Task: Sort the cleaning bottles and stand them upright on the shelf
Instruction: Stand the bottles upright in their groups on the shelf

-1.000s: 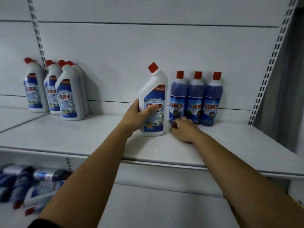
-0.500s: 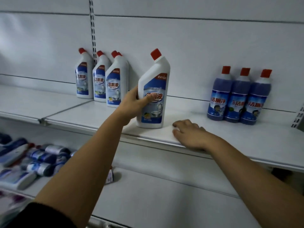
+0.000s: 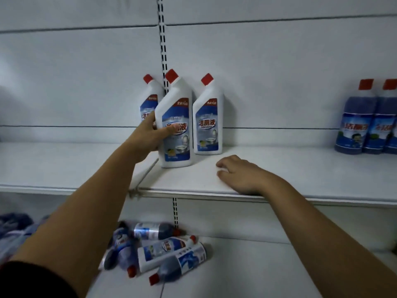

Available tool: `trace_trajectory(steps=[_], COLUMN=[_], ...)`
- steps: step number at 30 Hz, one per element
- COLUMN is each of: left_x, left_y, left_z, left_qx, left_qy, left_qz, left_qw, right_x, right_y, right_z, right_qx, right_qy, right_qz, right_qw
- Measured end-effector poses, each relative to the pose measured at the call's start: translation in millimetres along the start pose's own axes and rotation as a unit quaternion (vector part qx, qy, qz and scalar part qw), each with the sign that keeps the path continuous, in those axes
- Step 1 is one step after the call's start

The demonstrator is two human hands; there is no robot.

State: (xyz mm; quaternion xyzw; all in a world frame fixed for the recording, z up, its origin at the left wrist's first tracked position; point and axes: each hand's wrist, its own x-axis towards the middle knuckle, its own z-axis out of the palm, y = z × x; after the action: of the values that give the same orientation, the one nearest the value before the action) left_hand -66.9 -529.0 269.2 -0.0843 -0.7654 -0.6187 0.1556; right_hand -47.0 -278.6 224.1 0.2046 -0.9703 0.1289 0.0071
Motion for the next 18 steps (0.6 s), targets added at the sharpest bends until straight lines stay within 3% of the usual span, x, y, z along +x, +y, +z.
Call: trace_trajectory(steps=[9,18], left_x=[63,97], left_y=[-14,-35], left_z=[-34,-37], left_qx=[0.11,0.167], left_qy=[-0.082,-0.075], left_qz=[0.012,0.03], left_qw=[0.99,0.983], right_x=[3,4], right_y=[-15,-14], right_z=[9,7], right_qx=[0.005,0.016], right_qy=[0.027,0.036], right_qz=[0.03,0.04], right_qw=[0.999,0.998])
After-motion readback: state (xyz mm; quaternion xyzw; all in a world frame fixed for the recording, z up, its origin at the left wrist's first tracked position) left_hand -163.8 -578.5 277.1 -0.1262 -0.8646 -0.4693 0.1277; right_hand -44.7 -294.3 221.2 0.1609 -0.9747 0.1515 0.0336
